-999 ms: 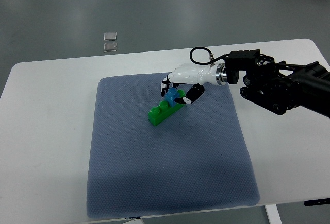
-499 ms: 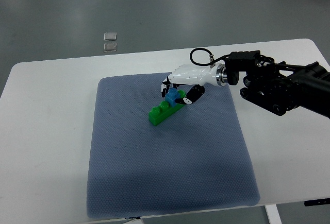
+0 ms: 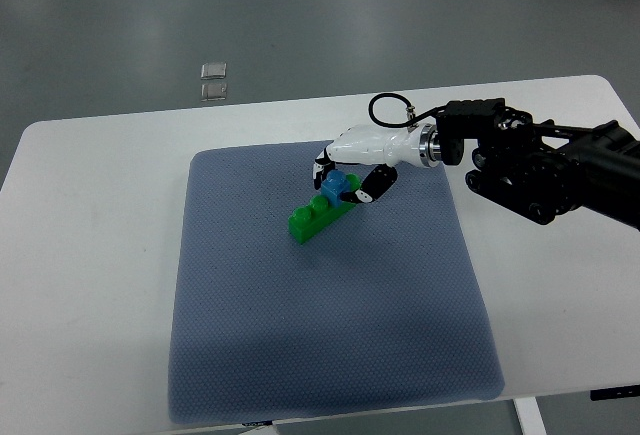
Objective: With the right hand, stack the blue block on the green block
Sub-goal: 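Lower the blue block onto the green block's studs and press down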
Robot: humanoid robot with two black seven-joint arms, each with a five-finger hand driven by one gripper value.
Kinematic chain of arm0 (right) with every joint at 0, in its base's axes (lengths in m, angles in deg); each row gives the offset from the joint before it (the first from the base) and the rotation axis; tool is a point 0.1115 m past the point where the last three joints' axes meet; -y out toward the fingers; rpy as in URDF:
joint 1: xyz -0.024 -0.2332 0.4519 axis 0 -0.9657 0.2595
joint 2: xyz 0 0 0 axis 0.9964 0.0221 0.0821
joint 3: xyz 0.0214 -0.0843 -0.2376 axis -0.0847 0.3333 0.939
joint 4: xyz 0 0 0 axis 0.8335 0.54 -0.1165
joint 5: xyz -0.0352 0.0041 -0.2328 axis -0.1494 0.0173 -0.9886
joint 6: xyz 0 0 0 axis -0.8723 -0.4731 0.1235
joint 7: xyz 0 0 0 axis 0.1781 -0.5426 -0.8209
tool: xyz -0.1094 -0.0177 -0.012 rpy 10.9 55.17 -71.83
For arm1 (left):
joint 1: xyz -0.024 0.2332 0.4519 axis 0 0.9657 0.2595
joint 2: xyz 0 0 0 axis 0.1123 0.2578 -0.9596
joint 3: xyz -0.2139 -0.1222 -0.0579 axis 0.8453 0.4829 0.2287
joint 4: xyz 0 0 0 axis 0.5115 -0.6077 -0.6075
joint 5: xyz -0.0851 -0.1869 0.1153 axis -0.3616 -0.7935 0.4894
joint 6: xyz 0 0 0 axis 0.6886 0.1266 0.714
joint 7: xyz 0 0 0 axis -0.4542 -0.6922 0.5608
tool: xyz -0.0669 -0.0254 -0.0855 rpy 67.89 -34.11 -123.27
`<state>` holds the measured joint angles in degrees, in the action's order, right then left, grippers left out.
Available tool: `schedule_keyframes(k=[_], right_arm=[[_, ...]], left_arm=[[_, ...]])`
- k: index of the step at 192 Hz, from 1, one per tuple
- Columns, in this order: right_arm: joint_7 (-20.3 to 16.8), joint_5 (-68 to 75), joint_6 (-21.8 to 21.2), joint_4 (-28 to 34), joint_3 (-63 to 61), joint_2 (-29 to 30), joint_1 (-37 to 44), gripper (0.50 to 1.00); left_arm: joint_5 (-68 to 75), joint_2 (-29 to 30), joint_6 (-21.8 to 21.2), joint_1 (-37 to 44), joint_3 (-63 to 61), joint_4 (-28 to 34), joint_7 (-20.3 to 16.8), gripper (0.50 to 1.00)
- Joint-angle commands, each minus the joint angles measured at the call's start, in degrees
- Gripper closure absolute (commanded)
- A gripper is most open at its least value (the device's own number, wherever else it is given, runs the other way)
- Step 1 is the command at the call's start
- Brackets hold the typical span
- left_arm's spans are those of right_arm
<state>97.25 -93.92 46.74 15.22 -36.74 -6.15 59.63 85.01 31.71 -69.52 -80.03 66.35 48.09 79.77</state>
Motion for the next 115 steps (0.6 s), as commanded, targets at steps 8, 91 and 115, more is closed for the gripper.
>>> schedule_keyframes(k=[8,91,115], right_arm=[[0.0,0.1,0.0,0.0,0.0,-0.1,0.0,0.81],[0.0,0.9,-0.6,0.2,-0.2,-0.4,0.4,0.697],[0.0,1.2,-0.7,0.4,-0.5,-0.4,0.6,0.642]], left_arm=[[0.0,0.0,0.0,0.0,0.0,0.0,0.0,0.5],[0.0,0.0,0.0,0.0,0.0,0.0,0.0,0.5],[0.0,0.0,0.0,0.1,0.0,0.0,0.0,0.5]])
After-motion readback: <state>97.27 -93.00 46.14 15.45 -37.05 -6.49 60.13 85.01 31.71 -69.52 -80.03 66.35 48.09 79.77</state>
